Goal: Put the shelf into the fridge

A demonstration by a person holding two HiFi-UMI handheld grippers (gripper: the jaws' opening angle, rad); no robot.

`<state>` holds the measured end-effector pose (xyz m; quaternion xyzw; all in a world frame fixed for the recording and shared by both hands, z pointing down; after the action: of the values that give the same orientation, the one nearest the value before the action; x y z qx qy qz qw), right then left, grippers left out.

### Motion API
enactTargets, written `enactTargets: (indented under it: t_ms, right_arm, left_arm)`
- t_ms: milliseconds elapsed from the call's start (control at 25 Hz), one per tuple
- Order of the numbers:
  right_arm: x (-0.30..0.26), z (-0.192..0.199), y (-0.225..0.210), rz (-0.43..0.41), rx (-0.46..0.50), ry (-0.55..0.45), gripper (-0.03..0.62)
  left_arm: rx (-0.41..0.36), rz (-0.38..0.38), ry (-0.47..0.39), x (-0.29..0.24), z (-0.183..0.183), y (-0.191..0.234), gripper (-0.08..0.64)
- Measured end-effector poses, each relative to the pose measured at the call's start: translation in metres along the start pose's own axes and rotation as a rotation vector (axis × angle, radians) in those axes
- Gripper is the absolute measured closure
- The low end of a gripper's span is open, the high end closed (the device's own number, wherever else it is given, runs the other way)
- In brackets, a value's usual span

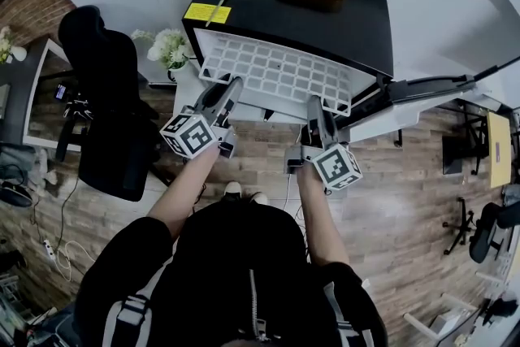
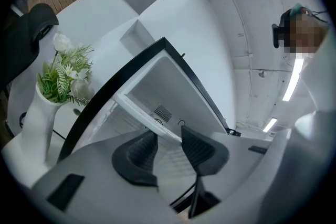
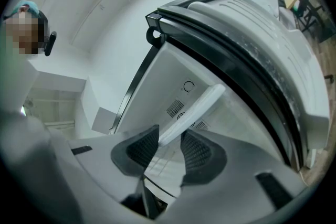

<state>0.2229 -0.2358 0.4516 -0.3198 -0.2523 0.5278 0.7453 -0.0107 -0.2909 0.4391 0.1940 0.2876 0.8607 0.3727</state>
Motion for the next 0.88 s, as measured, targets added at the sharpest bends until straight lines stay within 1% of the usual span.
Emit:
enactTargets:
  t_ms: [320, 880]
  right_arm:
    - [-0.009, -0.007, -0.001, 0.03, 0.033, -0.001, 0.46]
    - [-0.024, -0.014, -0.012, 0.043, 0.025, -0.005, 0.46]
  left_arm:
    - [0.004, -0.006, 0.003, -0.009, 0.001, 0.007, 0.405]
    - [0.016, -0.012, 0.011, -0.025, -0.001, 0.015, 0.405]
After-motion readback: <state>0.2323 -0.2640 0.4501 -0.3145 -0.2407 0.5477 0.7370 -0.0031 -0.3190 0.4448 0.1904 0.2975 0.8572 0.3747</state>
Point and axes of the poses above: the fingertips, and each gripper's own axes: x backward along the fingers, y to its left, z out of its underside, the point moved 3 cm from there along x, backward along the fingers, and after that the axes turned 5 degrees about y, right-handed, at the moved point
